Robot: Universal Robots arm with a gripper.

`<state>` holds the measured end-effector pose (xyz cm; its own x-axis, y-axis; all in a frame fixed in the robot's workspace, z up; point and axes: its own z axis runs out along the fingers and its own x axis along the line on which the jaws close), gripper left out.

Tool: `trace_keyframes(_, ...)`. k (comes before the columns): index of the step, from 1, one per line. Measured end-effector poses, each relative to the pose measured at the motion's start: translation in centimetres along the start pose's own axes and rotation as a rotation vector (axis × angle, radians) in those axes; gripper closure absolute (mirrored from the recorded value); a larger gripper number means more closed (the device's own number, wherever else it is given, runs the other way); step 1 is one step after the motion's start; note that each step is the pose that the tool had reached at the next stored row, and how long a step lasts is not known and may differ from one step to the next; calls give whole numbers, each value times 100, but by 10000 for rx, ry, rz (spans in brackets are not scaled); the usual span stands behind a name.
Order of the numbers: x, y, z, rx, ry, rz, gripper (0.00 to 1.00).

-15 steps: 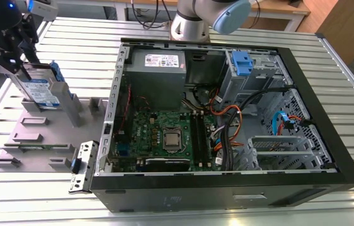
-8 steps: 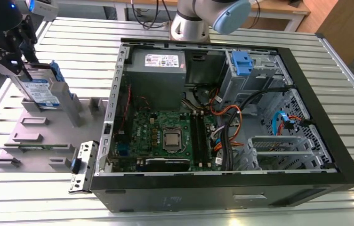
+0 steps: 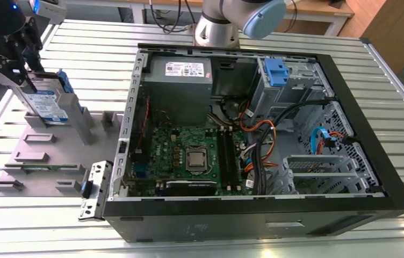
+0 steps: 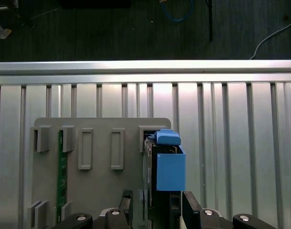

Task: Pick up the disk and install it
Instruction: 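Pick up the disk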

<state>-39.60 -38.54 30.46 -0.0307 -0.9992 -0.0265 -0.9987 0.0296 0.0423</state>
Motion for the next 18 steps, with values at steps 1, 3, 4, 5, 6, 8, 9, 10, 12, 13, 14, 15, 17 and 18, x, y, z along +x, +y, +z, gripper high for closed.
trace_keyframes(1,0,0,0,0,0,0,47)
trace_keyframes(3,0,0,0,1,0,-1,49)
trace_keyframes(4,0,0,0,0,0,-1,49)
trace_keyframes(5,0,0,0,0,0,-1,55)
trace_keyframes(6,0,0,0,0,0,-1,55)
trace_keyframes(8,0,0,0,0,0,-1,62)
trace_keyframes(9,0,0,0,0,0,-2,62)
trace_keyframes(10,0,0,0,0,0,-1,62)
trace_keyframes(12,0,0,0,0,0,-2,62)
trace_keyframes(13,0,0,0,0,0,-2,62)
trace_keyframes(14,0,0,0,0,0,-2,62)
trace_keyframes(15,0,0,0,-1,-8,-3,62)
trace_keyframes(17,0,1,1,-1,-110,-6,62)
trace_keyframes(18,-1,0,1,-2,-127,-7,62)
